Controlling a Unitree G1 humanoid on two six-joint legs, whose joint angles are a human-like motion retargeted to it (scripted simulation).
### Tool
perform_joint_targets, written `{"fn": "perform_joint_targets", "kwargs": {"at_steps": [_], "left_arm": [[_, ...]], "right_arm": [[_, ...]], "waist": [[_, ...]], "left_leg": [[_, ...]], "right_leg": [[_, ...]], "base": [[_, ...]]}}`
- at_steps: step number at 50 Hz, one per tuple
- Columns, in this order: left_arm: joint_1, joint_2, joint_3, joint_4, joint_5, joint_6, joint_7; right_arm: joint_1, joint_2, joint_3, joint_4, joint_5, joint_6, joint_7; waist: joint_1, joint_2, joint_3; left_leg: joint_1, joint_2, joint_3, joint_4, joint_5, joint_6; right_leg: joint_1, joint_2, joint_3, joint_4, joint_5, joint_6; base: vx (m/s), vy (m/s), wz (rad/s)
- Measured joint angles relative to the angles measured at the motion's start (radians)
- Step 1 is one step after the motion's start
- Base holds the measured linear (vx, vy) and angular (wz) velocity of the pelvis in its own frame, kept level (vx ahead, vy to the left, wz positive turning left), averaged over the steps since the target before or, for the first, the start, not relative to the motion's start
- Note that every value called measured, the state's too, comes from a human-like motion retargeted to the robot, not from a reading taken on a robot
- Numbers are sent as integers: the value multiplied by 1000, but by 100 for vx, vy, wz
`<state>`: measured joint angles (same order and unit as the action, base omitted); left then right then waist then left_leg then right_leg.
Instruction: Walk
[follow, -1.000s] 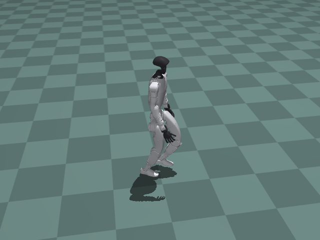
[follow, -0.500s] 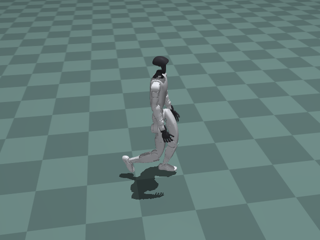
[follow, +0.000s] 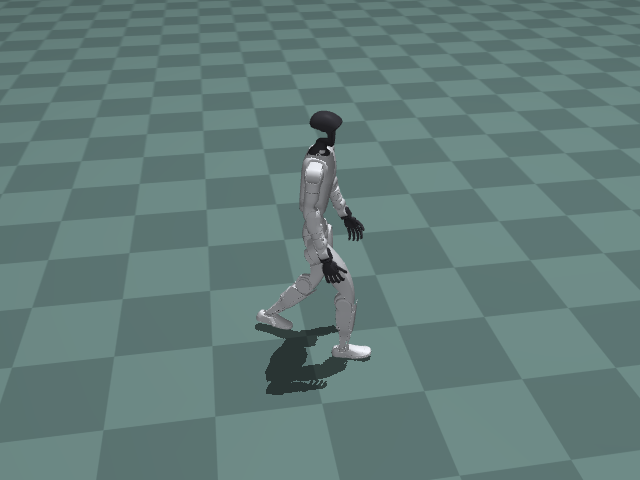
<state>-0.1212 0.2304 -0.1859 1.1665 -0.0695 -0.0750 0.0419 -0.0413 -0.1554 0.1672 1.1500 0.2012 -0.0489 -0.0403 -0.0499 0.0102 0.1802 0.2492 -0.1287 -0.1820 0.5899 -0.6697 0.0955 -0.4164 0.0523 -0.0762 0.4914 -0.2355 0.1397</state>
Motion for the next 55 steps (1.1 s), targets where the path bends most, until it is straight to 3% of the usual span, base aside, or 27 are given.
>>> {"fn": "perform_joint_targets", "kwargs": {"at_steps": [3, 8, 10, 15, 18, 21, 29, 32, 36, 40, 45, 48, 55], "left_arm": [[36, -16, 19, 39, -13, 10, -8], [108, -41, 26, 83, -11, 21, -32], [126, -44, 23, 81, -7, 24, -41], [147, -39, 21, 46, -12, 26, -51], [157, -34, 30, 23, -27, 21, -51], [168, -30, 33, 11, -38, 16, -51], [177, -25, 27, 13, -25, 15, -59], [182, -25, 27, 14, -21, 17, -57], [192, -27, 34, 22, -35, 21, -48], [179, -20, 45, 35, -89, 25, -49], [171, -14, 59, 7, -123, 22, -55], [159, -2, 61, -31, -119, 23, -47], [126, 21, 58, -105, -94, 25, -20]], "right_arm": [[11, -9, -2, 20, -1, 7, 3], [36, -33, 5, 21, -2, 12, 8], [36, -47, 4, 14, -8, 12, 8], [18, -74, 6, -1, -29, 9, 4], [0, -81, 7, -21, -31, 5, 8], [-19, -82, 12, -51, -24, 0, 12], [-65, -70, 50, -130, -15, -14, 24], [-68, -62, 62, -143, -17, -16, 29], [-44, -48, 76, -134, -22, -14, 27], [-16, -34, 73, -88, -26, -4, 43], [21, -26, 56, -25, -29, 7, 75], [28, -30, 38, 3, -27, 10, 81], [41, -56, -8, 27, -13, 9, 43]], "waist": [[-14, 37, -6], [-8, 119, -13], [5, 137, -12], [62, 136, 0], [100, 121, 10], [126, 100, 16], [140, 28, -5], [144, 18, -26], [161, -5, -58], [196, -48, -82], [200, -105, -96], [191, -107, -90], [150, -56, -60]], "left_leg": [[20, 40, -27, 118, 99, -73], [-87, 108, -38, 480, 363, -239], [-169, 140, -12, 621, 432, -258], [-409, 240, 96, 812, 294, -136], [-524, 260, 156, 747, 196, -80], [-604, 254, 213, 578, 145, -63], [-664, 136, 298, -79, 217, -86], [-684, 119, 314, -135, 221, -77], [-703, 93, 321, -25, 244, -40], [-676, 31, 323, 66, 256, 15], [-594, -90, 297, 79, 209, 105], [-527, -129, 265, 70, 175, 139], [-345, -155, 153, 14, 108, 146]], "right_leg": [[23, 43, -9, 99, 20, -34], [115, 136, -33, 139, -45, -125], [164, 156, -36, 120, -74, -150], [313, 166, -24, 25, -124, -158], [404, 156, -6, -30, -153, -152], [482, 133, 10, -66, -188, -144], [617, 50, 6, -121, -273, -118], [637, 41, 3, -78, -305, -111], [652, 1, -6, 33, -323, -92], [640, -71, 8, 219, -235, -34], [524, -175, 37, 570, 46, 57], [433, -232, 31, 743, 82, 37], [218, -322, -25, 814, -146, -89]], "base": [[65, -10, 41], [60, -9, 26], [59, -9, 26], [57, -11, 17], [56, -9, -4], [56, -6, -11], [55, 2, 6], [56, 7, 5], [60, 7, -8], [60, 8, -6], [55, 9, 30], [55, 7, 41], [54, 2, 50]]}}
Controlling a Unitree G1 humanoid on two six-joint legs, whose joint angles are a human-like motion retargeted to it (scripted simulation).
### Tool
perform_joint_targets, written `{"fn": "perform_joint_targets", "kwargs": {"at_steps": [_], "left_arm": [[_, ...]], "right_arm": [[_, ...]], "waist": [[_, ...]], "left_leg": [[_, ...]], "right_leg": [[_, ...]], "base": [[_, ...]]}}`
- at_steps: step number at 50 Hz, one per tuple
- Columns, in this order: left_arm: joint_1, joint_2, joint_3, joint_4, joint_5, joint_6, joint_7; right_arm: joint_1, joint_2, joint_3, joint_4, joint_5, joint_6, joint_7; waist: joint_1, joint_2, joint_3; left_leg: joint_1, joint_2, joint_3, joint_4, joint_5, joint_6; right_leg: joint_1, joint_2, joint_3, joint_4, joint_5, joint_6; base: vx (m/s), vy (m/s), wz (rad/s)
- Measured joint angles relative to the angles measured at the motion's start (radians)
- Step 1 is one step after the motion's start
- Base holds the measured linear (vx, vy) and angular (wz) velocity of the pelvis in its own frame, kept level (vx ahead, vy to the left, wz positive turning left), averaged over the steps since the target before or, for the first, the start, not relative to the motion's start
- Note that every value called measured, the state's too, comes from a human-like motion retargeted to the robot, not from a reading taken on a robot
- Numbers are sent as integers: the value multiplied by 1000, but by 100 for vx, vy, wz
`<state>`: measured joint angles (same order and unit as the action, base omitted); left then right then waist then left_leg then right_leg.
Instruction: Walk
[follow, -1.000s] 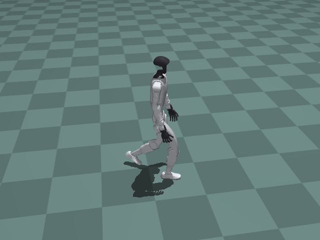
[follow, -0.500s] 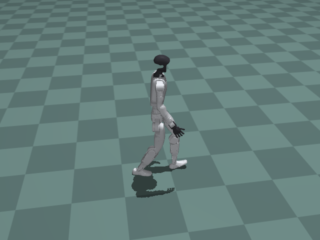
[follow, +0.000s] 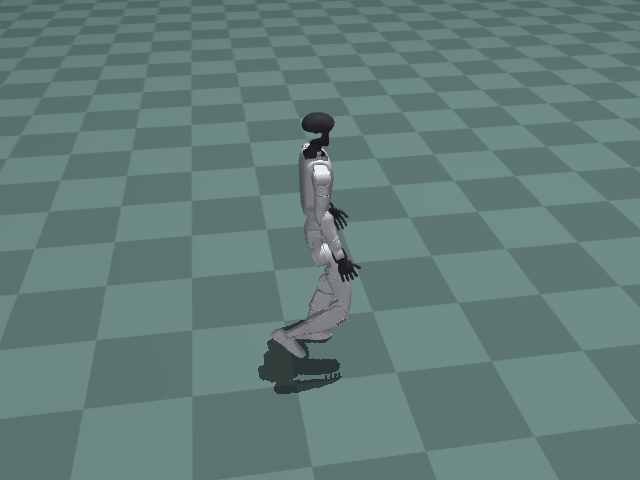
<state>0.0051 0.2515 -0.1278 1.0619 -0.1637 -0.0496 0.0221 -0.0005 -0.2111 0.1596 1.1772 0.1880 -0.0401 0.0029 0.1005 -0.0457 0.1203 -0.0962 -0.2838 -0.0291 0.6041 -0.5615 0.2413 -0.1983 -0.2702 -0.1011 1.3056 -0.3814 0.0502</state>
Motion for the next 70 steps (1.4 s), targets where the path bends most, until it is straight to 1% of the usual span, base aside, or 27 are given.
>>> {"fn": "perform_joint_targets", "kwargs": {"at_steps": [3, 5, 8, 13, 17, 21, 23, 25, 27, 30, 32, 33, 35, 37, 40, 42, 43, 45, 48, 51, 55, 59, 63, 70], "left_arm": [[-10, 7, -2, -22, 7, -4, 9], [-16, 10, -4, -31, 11, -7, 14], [-22, 12, -8, -30, 22, -12, 16], [-26, 11, -7, 2, 49, -19, 12], [-7, 3, -6, 38, 68, -14, 9], [16, -11, 0, 85, 79, -6, 5], [34, -19, 3, 106, 79, -1, 1], [52, -28, 5, 125, 74, 3, -3], [64, -35, 8, 140, 67, 5, -12], [79, -44, 2, 142, 60, 3, -24], [79, -46, -7, 124, 57, -1, -29], [75, -45, -12, 111, 55, -2, -31], [62, -41, -23, 81, 56, -6, -33], [51, -38, -35, 46, 59, -13, -31], [27, -30, -44, -7, 61, -21, -24], [6, -24, -44, -39, 62, -23, -18], [6, -24, -44, -51, 64, -28, -13], [-9, -21, -39, -71, 62, -33, -6], [-14, -19, -31, -83, 58, -42, 5], [-13, -18, -23, -79, 53, -45, 14], [-8, -19, -13, -62, 51, -43, 17], [9, -24, -8, -44, 53, -40, 15], [21, -26, -1, -20, 52, -35, 8], [46, -22, 13, 20, 39, -24, -4]], "right_arm": [[5, -3, -12, -1, -4, 0, -17], [7, -2, -20, 0, -6, 3, -27], [6, 4, -33, 5, -3, 8, -38], [-6, 19, -55, 12, 6, 9, -47], [-8, 31, -67, 9, 15, 8, -52], [-8, 39, -74, 8, 22, 7, -53], [-2, 42, -71, 6, 24, 6, -52], [7, 44, -64, 2, 22, 4, -49], [12, 42, -53, -1, 18, 1, -40], [26, 37, -34, -11, 12, -2, -30], [31, 29, -25, -18, 6, -4, -25], [32, 23, -21, -21, 2, -4, -24], [30, 9, -13, -23, -6, -4, -21], [31, -5, -4, -25, -17, -4, -22], [21, -28, 8, -21, -33, -2, -19], [4, -43, 10, -14, -43, 1, -13], [5, -47, 15, -15, -48, 1, -15], [-11, -59, 16, -10, -56, 2, -12], [-23, -67, 24, -9, -64, -1, -15], [-33, -69, 30, -8, -67, -8, -22], [-45, -66, 37, -9, -76, -14, -32], [-48, -58, 47, -16, -91, -19, -37], [-54, -50, 59, -24, -105, -24, -35], [-43, -35, 86, -37, -119, -31, -26]], "waist": [[-18, 23, 15], [-27, 37, 25], [-35, 61, 36], [-34, 91, 31], [-37, 93, 17], [-53, 96, -2], [-61, 103, -9], [-69, 114, -18], [-79, 137, -25], [-83, 174, -39], [-81, 192, -45], [-79, 197, -47], [-72, 200, -47], [-60, 201, -44], [-39, 198, -38], [-27, 186, -32], [-18, 192, -31], [-8, 181, -25], [1, 175, -22], [3, 165, -24], [-6, 153, -36], [-13, 162, -51], [-21, 157, -68], [-15, 130, -92]], "left_leg": [[71, 10, -52, -20, -33, -10], [116, 25, -82, -28, -56, -18], [175, 60, -121, -40, -89, -28], [239, 114, -172, -62, -136, -46], [270, 130, -201, -28, -181, -57], [318, 168, -204, 3, -185, -82], [340, 191, -213, 39, -166, -101], [351, 216, -224, 96, -122, -132], [344, 256, -231, 177, -33, -185], [278, 326, -215, 359, 116, -259], [208, 379, -184, 486, 185, -272], [169, 408, -162, 544, 204, -266], [86, 464, -114, 646, 207, -234], [9, 511, -64, 721, 160, -188], [-102, 540, -3, 770, 61, -131], [-168, 525, 40, 742, 1, -105], [-195, 530, 59, 723, -33, -100], [-243, 502, 106, 640, -74, -91], [-291, 472, 171, 481, -95, -104], [-318, 438, 237, 300, -68, -125], [-332, 389, 319, 54, 7, -155], [-357, 389, 386, -57, 39, -180], [-349, 379, 454, -150, 85, -188], [-320, 371, 521, -152, 121, -163]], "right_leg": [[-78, 14, -21, -117, -54, -13], [-122, 39, -31, -223, -63, -3], [-168, 102, -37, -423, -32, 33], [-200, 219, -14, -801, 60, 102], [-240, 265, 30, -886, 104, 128], [-251, 296, 55, -826, 163, 124], [-249, 316, 62, -763, 179, 112], [-239, 343, 63, -712, 179, 92], [-208, 378, 48, -703, 168, 62], [-168, 428, 23, -708, 142, 15], [-138, 447, 6, -726, 123, -12], [-122, 452, -2, -738, 115, -22], [-87, 453, -18, -768, 100, -37], [-54, 449, -32, -787, 81, -44], [2, 436, -54, -831, 63, -45], [45, 415, -66, -876, 56, -40], [57, 417, -74, -876, 44, -39], [94, 395, -86, -914, 33, -33], [134, 377, -105, -937, 7, -27], [163, 355, -127, -953, -19, -23], [193, 328, -163, -969, -49, -20], [210, 330, -195, -951, -87, -27], [230, 326, -217, -943, -118, -35], [273, 306, -236, -895, -179, -41]], "base": [[52, -4, 61], [50, -7, 60], [49, -9, 54], [48, -12, 40], [48, -13, 44], [50, -12, 54], [50, -12, 44], [48, -12, 39], [46, -12, 42], [42, -12, 44], [39, -13, 52], [38, -15, 58], [37, -16, 61], [35, -17, 63], [33, -17, 60], [32, -16, 55], [32, -15, 48], [32, -14, 50], [30, -12, 49], [29, -9, 53], [26, -5, 61], [25, -1, 55], [27, 2, 48], [32, 4, 36]]}}
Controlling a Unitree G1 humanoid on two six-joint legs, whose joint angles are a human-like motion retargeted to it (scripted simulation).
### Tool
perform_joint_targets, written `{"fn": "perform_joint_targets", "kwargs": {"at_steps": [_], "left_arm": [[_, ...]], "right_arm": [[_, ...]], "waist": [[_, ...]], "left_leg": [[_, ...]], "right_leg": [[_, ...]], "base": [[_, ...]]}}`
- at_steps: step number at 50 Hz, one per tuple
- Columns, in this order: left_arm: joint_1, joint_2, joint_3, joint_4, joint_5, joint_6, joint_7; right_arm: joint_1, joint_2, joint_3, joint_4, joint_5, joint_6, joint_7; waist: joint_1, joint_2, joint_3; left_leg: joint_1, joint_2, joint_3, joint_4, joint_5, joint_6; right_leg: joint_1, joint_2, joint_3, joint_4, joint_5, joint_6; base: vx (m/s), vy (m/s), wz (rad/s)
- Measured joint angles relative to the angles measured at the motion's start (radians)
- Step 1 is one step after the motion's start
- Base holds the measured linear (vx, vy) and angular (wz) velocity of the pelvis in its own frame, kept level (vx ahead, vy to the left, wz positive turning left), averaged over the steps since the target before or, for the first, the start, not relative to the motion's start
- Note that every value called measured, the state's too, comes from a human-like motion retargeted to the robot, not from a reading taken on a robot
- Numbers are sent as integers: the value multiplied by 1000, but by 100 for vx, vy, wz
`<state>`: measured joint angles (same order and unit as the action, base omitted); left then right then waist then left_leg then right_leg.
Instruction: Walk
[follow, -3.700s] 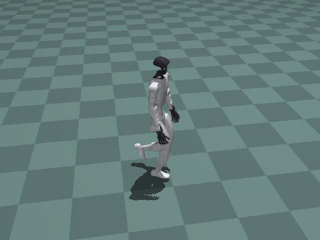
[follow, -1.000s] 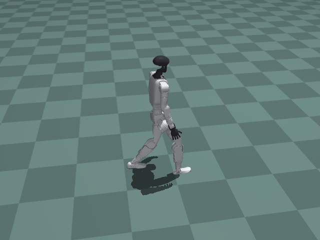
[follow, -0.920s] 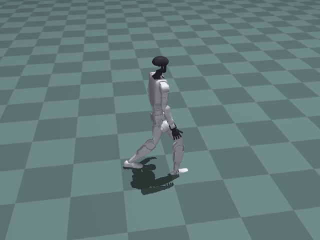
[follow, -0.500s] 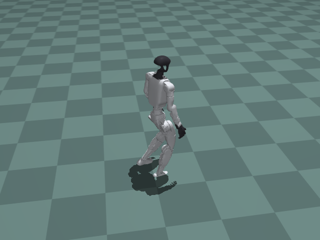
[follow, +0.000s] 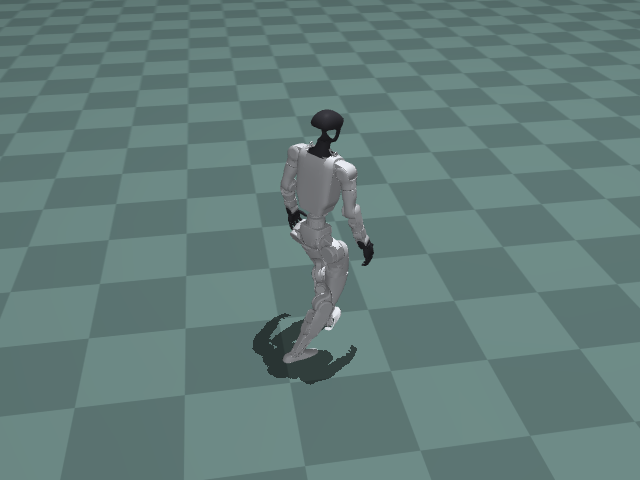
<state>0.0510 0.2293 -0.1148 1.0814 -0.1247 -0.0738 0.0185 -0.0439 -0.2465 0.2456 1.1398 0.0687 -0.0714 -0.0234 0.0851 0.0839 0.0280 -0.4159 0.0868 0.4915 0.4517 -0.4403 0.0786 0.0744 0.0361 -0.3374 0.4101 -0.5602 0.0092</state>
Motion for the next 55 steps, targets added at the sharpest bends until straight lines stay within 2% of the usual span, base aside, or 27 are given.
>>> {"fn": "perform_joint_targets", "kwargs": {"at_steps": [8, 13, 17, 21, 26, 30, 33, 40, 55], "left_arm": [[25, 6, 19, 32, -52, 5, -1], [35, 2, 23, 36, -86, 1, 9], [33, -2, 22, 26, -94, -4, 23], [18, -9, 23, 15, -91, -5, 36], [-5, -20, 26, 10, -72, -1, 38], [-24, -18, 11, 8, -45, -2, 35], [-36, -14, -13, 9, -22, -7, 33], [-37, -1, -70, 35, 34, -24, 42], [2, 16, -114, 147, 164, -35, 54]], "right_arm": [[37, 16, 16, 11, -11, -2, 15], [60, 24, 11, 21, -18, 2, 22], [60, 27, -4, 23, -18, 6, 18], [43, 26, -26, 26, -15, 11, 0], [23, 16, -44, 25, -17, 21, -25], [16, 13, -45, 31, -31, 32, -40], [11, 16, -39, 46, -44, 40, -48], [-5, 29, -19, 80, -77, 41, -52], [-49, 44, 13, 62, -131, 4, -37]], "waist": [[33, -66, -35], [46, -132, -51], [47, -176, -54], [40, -185, -51], [26, -150, -40], [17, -111, -36], [15, -86, -39], [20, -64, -64], [7, -87, -86]], "left_leg": [[19, -59, -26, 126, -57, 84], [44, -172, -79, 147, -88, 143], [64, -264, -138, 133, -99, 182], [96, -326, -221, 91, -92, 183], [173, -379, -358, 24, -71, 181], [228, -388, -475, -8, -60, 154], [258, -384, -556, -29, -53, 128], [299, -362, -690, -95, -40, 82], [358, -359, -857, -99, -83, 40]], "right_leg": [[6, -71, 34, 183, -15, 39], [-65, -163, 81, 459, 97, 126], [-167, -266, 112, 721, 185, 159], [-265, -344, 147, 854, 172, 125], [-346, -403, 178, 793, 67, 39], [-394, -376, 203, 624, 3, -2], [-431, -321, 231, 489, 0, -5], [-532, -192, 275, 224, 60, 26], [-721, -30, 269, -107, 181, 113]], "base": [[34, 9, 48], [30, 12, 94], [28, 11, 120], [28, 5, 145], [25, 2, 163], [20, -3, 177], [17, -3, 182], [16, 1, 167], [22, 3, 119]]}}
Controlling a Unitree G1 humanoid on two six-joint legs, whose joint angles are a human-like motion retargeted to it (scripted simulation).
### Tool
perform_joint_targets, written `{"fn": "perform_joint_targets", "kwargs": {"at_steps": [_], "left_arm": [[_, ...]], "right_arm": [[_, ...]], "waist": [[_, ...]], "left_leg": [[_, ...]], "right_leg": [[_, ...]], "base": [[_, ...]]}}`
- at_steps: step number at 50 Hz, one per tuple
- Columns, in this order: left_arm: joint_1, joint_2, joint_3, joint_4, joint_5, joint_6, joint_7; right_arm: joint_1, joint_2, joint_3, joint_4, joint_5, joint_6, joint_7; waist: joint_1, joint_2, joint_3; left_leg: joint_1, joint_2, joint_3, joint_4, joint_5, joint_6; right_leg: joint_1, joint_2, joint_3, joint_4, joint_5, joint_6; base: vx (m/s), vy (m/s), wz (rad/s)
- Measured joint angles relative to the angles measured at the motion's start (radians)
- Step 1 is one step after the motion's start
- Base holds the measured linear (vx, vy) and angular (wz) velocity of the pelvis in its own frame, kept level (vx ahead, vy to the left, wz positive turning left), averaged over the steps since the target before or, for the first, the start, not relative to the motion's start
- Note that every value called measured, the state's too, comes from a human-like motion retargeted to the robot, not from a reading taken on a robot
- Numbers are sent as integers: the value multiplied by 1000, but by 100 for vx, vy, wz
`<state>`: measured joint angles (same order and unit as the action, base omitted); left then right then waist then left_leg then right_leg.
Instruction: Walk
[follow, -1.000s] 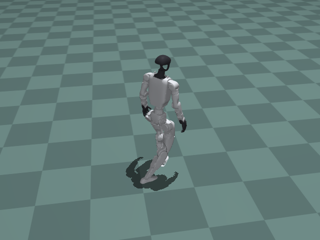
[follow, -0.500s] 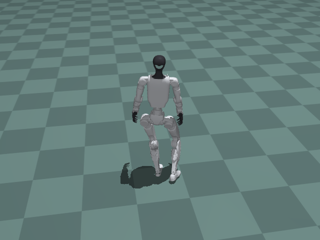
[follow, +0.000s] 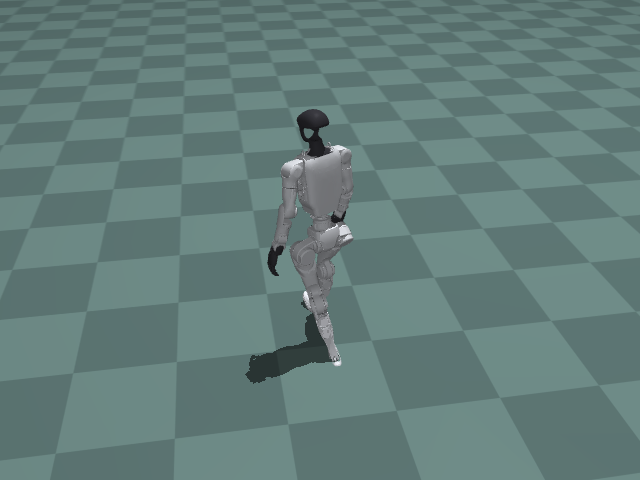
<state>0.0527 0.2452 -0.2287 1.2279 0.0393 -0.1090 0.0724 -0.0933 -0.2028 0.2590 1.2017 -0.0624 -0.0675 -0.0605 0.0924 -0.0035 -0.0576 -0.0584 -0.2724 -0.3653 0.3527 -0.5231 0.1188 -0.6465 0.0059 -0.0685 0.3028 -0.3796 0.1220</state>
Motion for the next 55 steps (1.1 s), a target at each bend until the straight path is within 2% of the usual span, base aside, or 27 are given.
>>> {"fn": "perform_joint_targets", "kwargs": {"at_steps": [7, 10, 13, 17, 23, 25, 27, 32, 36, 40, 48, 55], "left_arm": [[3, -14, -19, 19, 32, 0, -10], [9, -25, -31, 20, 39, 1, -15], [14, -34, -38, 20, 39, 2, -23], [16, -40, -47, 15, 28, 1, -39], [-8, -20, -51, -27, -5, 1, -70], [-20, -7, -51, -53, -15, 0, -71], [-41, 10, -48, -84, -24, 1, -72], [-101, 57, -29, -167, -45, 4, -63], [-138, 83, -6, -221, -62, 7, -56], [-153, 89, 14, -249, -74, 3, -52], [-139, 65, 21, -225, -63, -5, -59], [-98, 34, 6, -169, -33, 3, -77]], "right_arm": [[-6, -4, -16, -4, -1, -5, -2], [1, -8, -26, 1, 2, -5, -8], [7, -11, -32, 8, 6, -6, -15], [18, -15, -34, 15, 14, -4, -22], [30, -29, -30, 12, 32, -4, -11], [38, -35, -29, 8, 39, -4, -8], [38, -41, -30, 8, 45, -2, -2], [19, -51, -33, 20, 57, 8, 15], [-9, -48, -35, 28, 70, 16, 31], [-29, -36, -36, 21, 90, 16, 44], [-49, -2, -25, -18, 99, -1, 56], [-50, 21, -9, -55, 87, -12, 67]], "waist": [[-21, 10, 8], [-45, 18, 13], [-56, 35, 18], [-72, 69, 18], [-82, 138, 10], [-74, 149, 6], [-64, 150, 4], [-27, 125, 9], [3, 88, 23], [25, 51, 39], [47, -10, 56], [60, -38, 55]], "left_leg": [[79, 5, -47, 20, -26, -11], [125, 37, 124, 30, -28, -27], [158, 58, 154, 87, -18, -50], [158, 115, 193, 217, 55, -107], [36, 275, 299, 562, 249, -178], [-23, 329, 343, 691, 289, -173], [-90, 385, 389, 805, 283, -143], [-257, 482, 479, 972, 147, -53], [-377, 489, 529, 939, 27, -22], [-473, 465, 569, 789, -27, -30], [-605, 407, 604, 387, 43, -89], [-696, 387, 584, 214, 73, -109]], "right_leg": [[-24, 22, 2, 44, 55, -3], [-28, -1, -11, 156, 56, -12], [-22, 5, -6, 271, 54, -30], [18, 24, -11, 349, 28, -66], [119, 69, -64, 330, -19, -143], [146, 80, -77, 333, -43, -161], [179, 83, -88, 322, -62, -171], [273, 75, -108, 264, -99, -175], [354, 57, -116, 207, -126, -169], [424, 33, -121, 171, -162, -163], [533, -12, -127, 121, -227, -158], [581, -31, -120, 165, -287, -146]], "base": [[35, 1, 98], [41, 1, 123], [43, -5, 88], [42, -10, 76], [37, -13, 64], [33, -12, 56], [32, -11, 59], [31, -9, 58], [32, -7, 45], [34, -5, 36], [33, -1, 22], [30, 8, 4]]}}
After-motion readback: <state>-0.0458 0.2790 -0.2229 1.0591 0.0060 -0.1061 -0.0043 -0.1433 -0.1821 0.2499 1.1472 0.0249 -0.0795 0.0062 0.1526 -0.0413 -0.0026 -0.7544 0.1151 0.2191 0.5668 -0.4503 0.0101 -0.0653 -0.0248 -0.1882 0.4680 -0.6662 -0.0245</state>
